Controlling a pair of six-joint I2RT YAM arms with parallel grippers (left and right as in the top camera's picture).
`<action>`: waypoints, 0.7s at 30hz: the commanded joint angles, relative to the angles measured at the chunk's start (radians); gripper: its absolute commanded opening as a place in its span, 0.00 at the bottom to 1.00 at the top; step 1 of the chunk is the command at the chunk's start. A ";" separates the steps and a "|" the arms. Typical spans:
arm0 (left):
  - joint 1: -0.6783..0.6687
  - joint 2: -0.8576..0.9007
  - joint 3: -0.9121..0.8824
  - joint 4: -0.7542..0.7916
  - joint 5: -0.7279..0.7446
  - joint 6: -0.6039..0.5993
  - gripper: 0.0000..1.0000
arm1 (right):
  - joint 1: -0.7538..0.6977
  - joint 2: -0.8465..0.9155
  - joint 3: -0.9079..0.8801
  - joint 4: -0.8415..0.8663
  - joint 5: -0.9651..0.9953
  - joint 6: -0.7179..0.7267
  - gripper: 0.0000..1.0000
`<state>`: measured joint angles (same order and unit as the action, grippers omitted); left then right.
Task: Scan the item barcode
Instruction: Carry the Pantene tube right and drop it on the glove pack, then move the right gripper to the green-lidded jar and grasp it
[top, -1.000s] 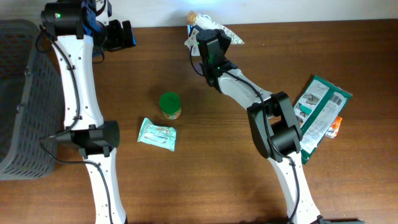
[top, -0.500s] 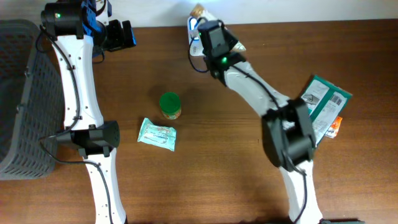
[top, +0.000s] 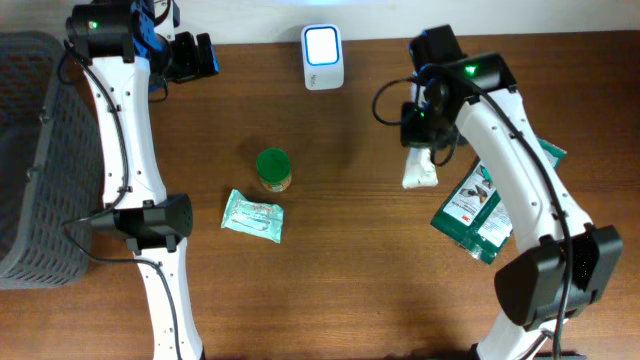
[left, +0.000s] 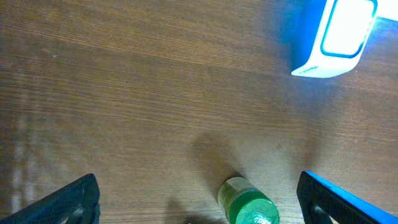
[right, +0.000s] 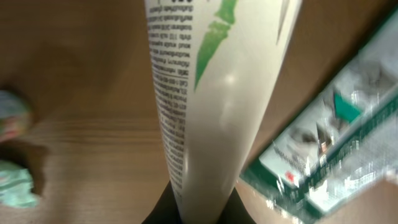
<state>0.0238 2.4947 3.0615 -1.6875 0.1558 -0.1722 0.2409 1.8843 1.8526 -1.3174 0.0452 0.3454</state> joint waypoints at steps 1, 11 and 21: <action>0.003 -0.008 0.014 0.000 -0.007 0.010 0.99 | -0.063 -0.002 -0.134 0.022 -0.014 0.083 0.04; 0.003 -0.008 0.014 -0.001 -0.007 0.010 0.99 | -0.264 0.000 -0.494 0.317 0.015 0.082 0.04; 0.003 -0.008 0.014 -0.001 -0.007 0.010 0.99 | -0.417 0.001 -0.507 0.232 0.075 0.075 0.70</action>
<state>0.0238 2.4947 3.0615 -1.6875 0.1558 -0.1722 -0.1356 1.8900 1.3323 -1.0401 0.0978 0.4160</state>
